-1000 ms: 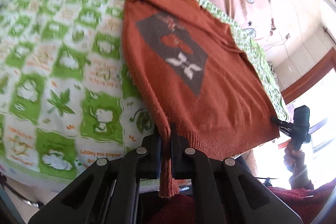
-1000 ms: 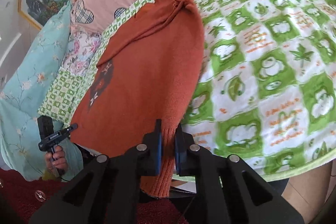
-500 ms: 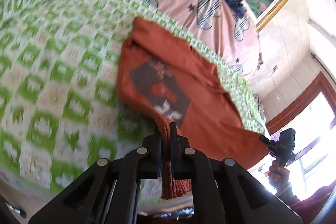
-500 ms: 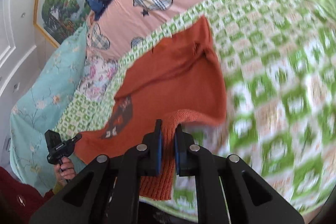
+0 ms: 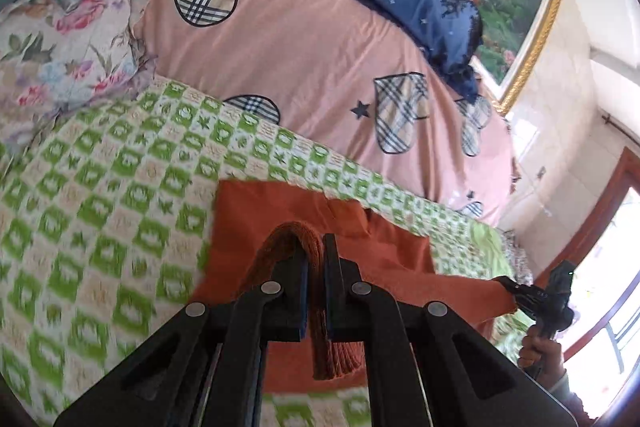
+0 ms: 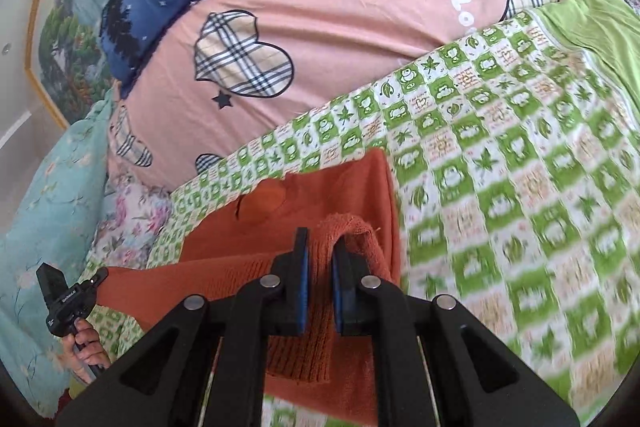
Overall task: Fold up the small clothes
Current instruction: 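Lift the hem with both grippers, fold it toward the collar, release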
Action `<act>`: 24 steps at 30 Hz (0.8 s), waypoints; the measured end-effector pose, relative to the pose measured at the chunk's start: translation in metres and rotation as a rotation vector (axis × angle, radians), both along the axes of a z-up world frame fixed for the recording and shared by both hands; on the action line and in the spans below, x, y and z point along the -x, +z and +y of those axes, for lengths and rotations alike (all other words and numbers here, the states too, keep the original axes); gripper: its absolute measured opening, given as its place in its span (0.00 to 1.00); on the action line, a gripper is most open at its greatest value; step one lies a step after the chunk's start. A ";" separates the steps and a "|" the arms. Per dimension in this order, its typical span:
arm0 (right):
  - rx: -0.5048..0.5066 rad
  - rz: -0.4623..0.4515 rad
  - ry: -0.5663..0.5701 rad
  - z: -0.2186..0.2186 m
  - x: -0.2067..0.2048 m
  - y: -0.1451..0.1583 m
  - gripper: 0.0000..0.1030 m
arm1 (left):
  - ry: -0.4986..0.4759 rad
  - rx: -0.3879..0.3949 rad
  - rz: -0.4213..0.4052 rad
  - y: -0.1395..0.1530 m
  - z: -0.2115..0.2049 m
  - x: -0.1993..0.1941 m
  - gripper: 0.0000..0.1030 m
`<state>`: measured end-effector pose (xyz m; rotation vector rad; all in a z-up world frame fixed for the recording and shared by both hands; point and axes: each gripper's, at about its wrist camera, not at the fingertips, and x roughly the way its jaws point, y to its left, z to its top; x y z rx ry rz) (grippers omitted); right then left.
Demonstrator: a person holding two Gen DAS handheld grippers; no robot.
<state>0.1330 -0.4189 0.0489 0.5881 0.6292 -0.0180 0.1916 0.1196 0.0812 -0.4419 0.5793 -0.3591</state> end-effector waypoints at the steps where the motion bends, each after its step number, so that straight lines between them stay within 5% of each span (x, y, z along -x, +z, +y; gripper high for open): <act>1: -0.005 0.010 -0.001 -0.004 -0.012 -0.003 0.10 | 0.003 0.000 0.008 -0.002 -0.001 -0.012 0.04; 8: 0.013 0.142 0.001 -0.014 -0.080 -0.052 0.11 | 0.048 -0.036 0.123 -0.046 -0.001 -0.099 0.04; 13: -0.008 0.250 -0.037 -0.021 -0.092 -0.085 0.16 | 0.058 -0.058 0.219 -0.095 -0.004 -0.141 0.06; 16: 0.013 0.215 -0.088 -0.020 -0.068 -0.072 0.28 | 0.036 -0.080 0.273 -0.112 -0.013 -0.146 0.07; 18: 0.081 0.154 -0.089 -0.007 -0.046 -0.051 0.28 | -0.005 -0.060 0.262 -0.111 -0.020 -0.131 0.23; 20: 0.115 0.111 0.036 0.023 -0.038 -0.041 0.28 | -0.053 -0.056 0.243 -0.107 -0.033 -0.106 0.34; 24: 0.251 0.256 0.376 0.102 -0.065 -0.066 0.28 | -0.218 -0.101 0.256 -0.117 -0.083 -0.071 0.38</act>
